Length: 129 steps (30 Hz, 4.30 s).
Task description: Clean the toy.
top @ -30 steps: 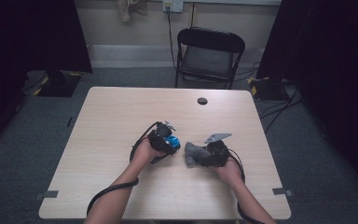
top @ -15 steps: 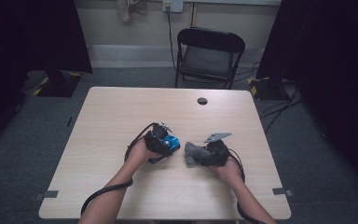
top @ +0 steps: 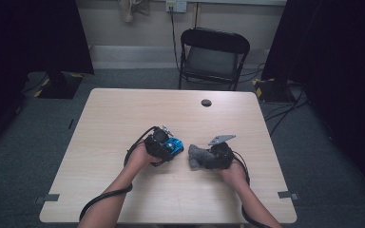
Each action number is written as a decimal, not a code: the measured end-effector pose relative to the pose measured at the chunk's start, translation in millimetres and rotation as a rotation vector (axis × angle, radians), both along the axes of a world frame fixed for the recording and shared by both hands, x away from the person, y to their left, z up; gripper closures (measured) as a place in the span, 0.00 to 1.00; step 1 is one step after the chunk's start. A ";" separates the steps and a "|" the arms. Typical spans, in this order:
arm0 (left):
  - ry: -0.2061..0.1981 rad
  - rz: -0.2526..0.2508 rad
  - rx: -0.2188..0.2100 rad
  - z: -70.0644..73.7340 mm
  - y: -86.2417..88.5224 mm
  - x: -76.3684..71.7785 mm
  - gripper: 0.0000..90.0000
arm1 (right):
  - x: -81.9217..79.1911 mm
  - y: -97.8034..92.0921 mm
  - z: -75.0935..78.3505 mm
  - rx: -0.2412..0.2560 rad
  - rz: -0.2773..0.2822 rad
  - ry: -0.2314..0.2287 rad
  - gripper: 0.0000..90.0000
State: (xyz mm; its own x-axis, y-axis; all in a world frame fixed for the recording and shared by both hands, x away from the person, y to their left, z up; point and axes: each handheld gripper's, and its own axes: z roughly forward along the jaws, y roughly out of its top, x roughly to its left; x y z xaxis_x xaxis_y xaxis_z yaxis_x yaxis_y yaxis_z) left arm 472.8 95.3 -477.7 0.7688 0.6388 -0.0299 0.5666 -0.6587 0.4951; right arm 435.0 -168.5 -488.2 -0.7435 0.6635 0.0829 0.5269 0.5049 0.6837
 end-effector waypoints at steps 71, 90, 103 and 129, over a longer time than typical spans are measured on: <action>-0.062 -0.136 -0.098 37.3 -8.0 -62.2 0.31 | 41.0 41.9 56.7 0.075 -0.062 -0.041 0.79; -0.062 -0.119 -0.100 41.5 -8.0 -64.5 0.31 | 41.7 54.8 57.7 0.090 -0.021 -0.002 0.80; -0.073 -0.076 -0.119 43.9 -5.6 -61.7 0.31 | 33.7 42.8 63.6 0.098 0.019 0.032 0.80; -0.074 0.084 -0.106 39.2 27.1 -45.4 0.31 | 7.9 41.5 64.1 0.101 0.074 0.019 0.80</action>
State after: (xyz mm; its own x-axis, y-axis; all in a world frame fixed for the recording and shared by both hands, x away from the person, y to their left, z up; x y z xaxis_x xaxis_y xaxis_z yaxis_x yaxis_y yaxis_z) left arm 427.5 122.4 -438.5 0.7155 0.6971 -0.0460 0.5770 -0.5525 0.6014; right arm 442.9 -127.0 -424.1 -0.7881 0.5941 0.1610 0.5039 0.4725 0.7231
